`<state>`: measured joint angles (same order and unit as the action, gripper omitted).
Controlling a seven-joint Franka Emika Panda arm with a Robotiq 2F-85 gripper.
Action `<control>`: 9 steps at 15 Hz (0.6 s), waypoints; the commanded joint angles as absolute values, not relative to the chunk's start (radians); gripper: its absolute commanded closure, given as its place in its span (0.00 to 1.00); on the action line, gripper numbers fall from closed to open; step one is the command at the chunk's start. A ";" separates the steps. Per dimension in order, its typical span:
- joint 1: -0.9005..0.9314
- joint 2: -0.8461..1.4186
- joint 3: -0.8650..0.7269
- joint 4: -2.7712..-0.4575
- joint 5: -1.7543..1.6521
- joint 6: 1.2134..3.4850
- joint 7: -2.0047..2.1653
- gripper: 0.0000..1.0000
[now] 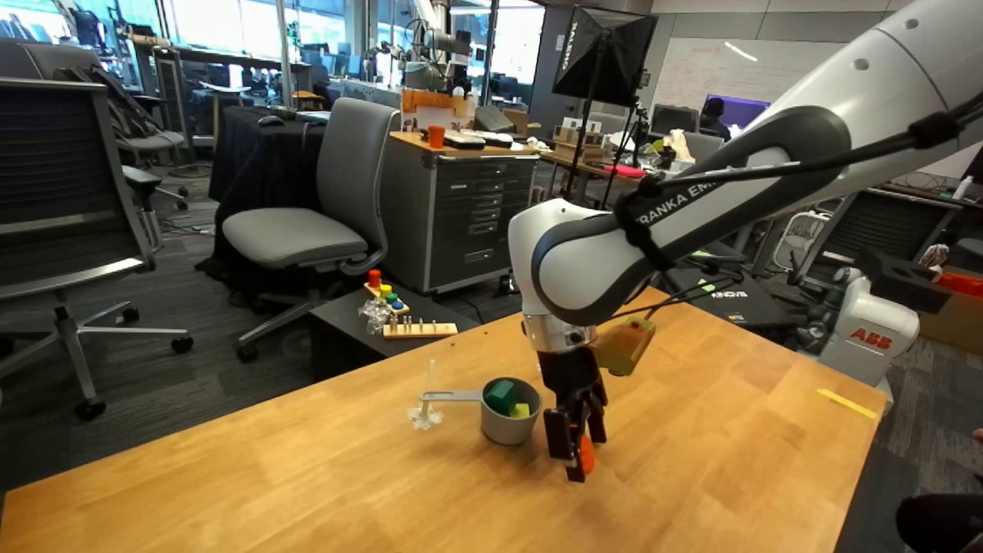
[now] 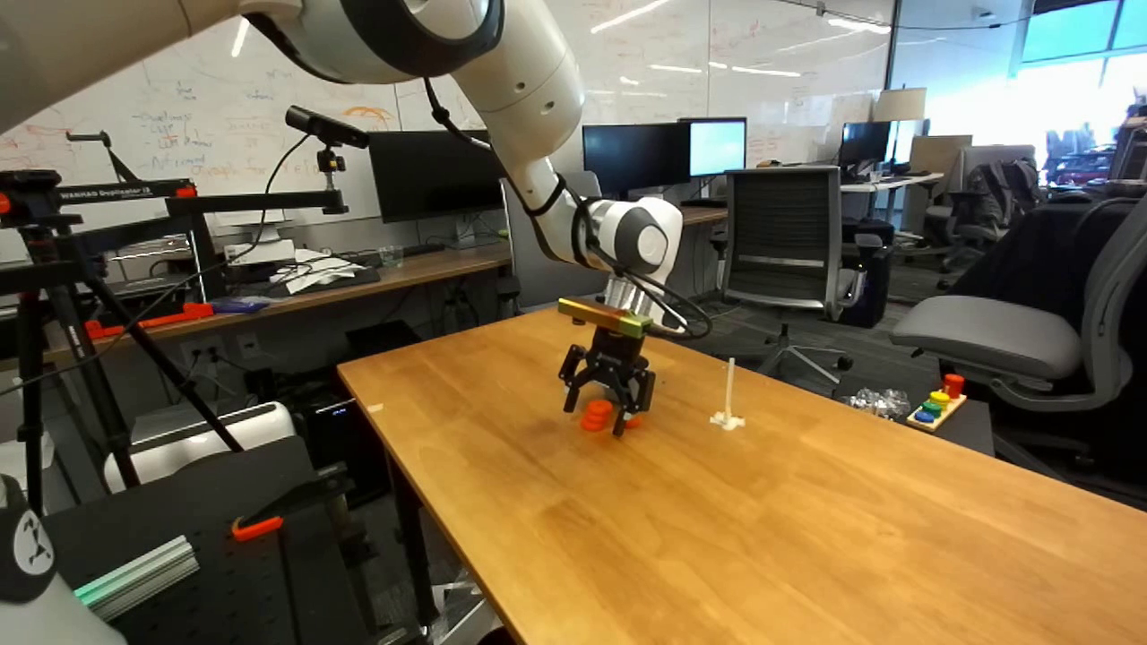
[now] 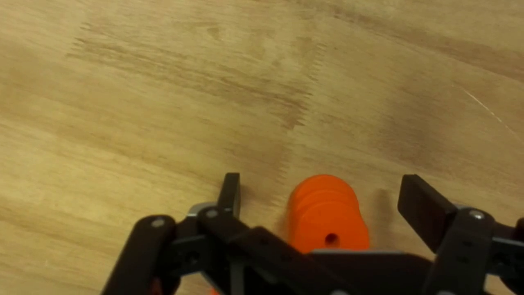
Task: Put all the blocks and rings in the cup
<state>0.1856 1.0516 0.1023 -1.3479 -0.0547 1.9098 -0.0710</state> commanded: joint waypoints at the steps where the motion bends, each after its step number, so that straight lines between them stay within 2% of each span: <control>1: 0.190 1.081 0.108 -1.292 -0.060 1.891 -0.090 0.00; 2: 0.194 1.083 0.105 -1.288 -0.065 1.893 -0.089 0.00; 4: 0.199 1.087 0.103 -1.280 -0.073 1.895 -0.089 0.28; 9: 0.203 1.085 0.102 -1.270 -0.087 1.902 -0.091 0.66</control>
